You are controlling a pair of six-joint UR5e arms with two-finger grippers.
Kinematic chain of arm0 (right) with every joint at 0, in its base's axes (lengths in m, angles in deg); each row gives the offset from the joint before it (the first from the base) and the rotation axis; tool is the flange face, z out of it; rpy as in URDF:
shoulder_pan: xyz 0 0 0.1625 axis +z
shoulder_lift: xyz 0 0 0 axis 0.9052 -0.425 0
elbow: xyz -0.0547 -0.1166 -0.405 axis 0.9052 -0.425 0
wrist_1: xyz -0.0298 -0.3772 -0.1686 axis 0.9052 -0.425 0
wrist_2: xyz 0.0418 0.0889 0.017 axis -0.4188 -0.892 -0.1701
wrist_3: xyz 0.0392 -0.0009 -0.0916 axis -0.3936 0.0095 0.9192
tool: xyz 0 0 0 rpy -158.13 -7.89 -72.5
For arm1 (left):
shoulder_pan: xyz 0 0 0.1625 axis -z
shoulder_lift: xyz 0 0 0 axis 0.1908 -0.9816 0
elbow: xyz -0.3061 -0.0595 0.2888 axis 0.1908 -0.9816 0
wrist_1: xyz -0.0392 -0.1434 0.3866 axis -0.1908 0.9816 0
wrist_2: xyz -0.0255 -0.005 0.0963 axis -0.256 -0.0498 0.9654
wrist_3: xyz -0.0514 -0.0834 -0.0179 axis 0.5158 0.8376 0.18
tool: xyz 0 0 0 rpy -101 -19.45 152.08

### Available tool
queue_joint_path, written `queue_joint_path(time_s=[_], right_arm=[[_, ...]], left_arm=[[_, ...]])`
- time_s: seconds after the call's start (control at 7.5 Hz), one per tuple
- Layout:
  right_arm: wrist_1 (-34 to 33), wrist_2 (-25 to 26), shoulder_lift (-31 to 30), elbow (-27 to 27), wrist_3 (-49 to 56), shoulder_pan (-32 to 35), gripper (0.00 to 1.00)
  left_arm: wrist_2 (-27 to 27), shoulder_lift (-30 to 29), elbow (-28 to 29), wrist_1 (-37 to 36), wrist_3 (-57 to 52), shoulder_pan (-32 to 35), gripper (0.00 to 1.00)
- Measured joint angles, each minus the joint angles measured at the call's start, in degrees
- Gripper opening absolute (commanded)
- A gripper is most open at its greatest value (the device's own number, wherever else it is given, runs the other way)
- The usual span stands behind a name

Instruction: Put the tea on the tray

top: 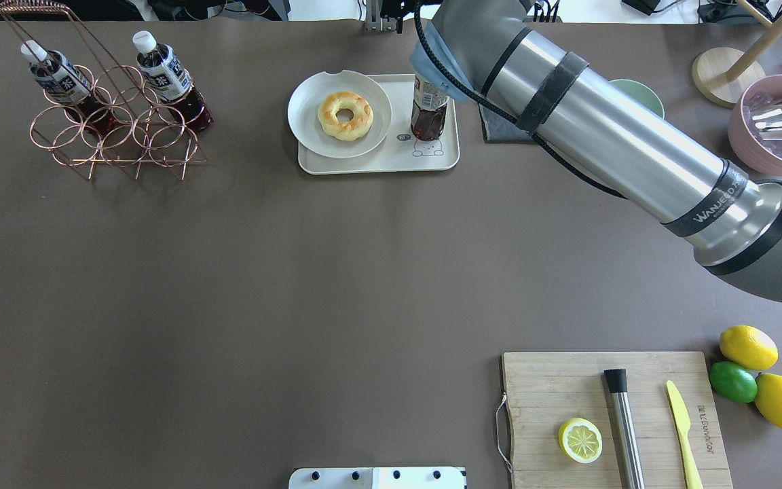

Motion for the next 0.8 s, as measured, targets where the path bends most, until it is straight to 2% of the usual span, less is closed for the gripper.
queue_joint_path(time_s=[0.13, 0.4, 0.53, 0.8], right_arm=[[-4.34, -1.46, -4.96, 7.92, 3.08, 2.01, 1.00], [-8.02, -6.56, -22.35, 25.57, 13.63, 8.22, 1.00], [-8.46, -9.84, -31.70, 31.81, 21.54, 12.73, 1.00], [-8.33, -12.86, -47.71, 37.99, 38.25, 20.11, 1.00]], left_arm=[[0.35, 0.26, 1.60, -0.09, -4.14, 0.47, 0.97], [2.64, 0.71, 5.93, -0.75, -13.74, 3.75, 0.97], [3.32, 0.77, 8.20, -1.22, -16.33, 4.67, 0.97], [3.38, 0.86, 10.52, -2.84, -17.58, 5.18, 0.97]])
